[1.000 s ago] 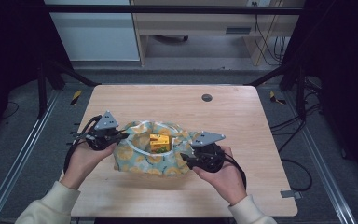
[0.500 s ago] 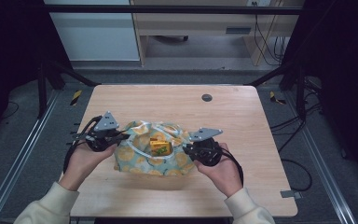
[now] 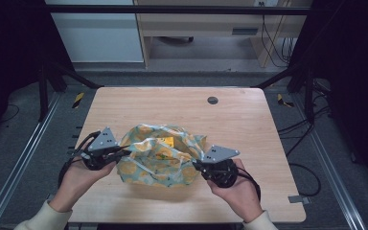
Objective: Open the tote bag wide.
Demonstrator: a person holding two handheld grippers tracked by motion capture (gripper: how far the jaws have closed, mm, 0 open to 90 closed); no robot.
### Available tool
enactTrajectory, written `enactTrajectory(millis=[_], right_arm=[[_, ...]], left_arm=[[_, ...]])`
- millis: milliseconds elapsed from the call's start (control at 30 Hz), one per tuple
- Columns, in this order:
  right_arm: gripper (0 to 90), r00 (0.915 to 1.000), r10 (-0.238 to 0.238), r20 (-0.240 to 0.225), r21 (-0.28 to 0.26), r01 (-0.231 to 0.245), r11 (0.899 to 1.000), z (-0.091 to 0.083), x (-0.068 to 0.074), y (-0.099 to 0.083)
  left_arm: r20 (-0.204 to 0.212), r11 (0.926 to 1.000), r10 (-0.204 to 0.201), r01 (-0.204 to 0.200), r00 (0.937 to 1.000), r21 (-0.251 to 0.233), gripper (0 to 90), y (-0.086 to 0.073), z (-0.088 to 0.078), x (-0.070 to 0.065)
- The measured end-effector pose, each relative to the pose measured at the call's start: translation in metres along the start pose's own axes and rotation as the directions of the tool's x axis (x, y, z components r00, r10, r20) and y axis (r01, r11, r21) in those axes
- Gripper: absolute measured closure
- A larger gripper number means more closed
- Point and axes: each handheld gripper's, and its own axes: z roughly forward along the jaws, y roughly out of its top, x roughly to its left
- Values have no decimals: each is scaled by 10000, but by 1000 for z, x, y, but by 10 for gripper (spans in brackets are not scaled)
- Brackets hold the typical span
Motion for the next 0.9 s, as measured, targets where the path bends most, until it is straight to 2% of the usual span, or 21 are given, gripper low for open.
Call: enactTrajectory(millis=[167,400,567,633,800,900], right_arm=[[870,10000,-12,-78,90,13,10000,2,4,-9],[867,9993,109,-370,439,-93,9990,9,9,-25],[840,9982,216,-554,616,-181,9979,14,12,-33],[763,9976,237,-656,829,-182,9964,18,12,-37],[552,9978,344,-570,873,-293,9958,18,10,-33],[497,9978,414,-514,760,-374,9964,16,8,-27]], left_arm=[[99,9998,122,-124,9999,186,888,-7,4,-6],[246,9996,-146,140,9996,244,880,-26,9,-10],[448,9994,-180,167,9988,292,882,-35,11,-16],[576,9984,-137,105,9982,555,882,-42,14,-20],[770,9945,-182,101,9969,1046,878,-55,23,-23],[967,9910,-260,130,9950,1330,872,-64,30,-24]])
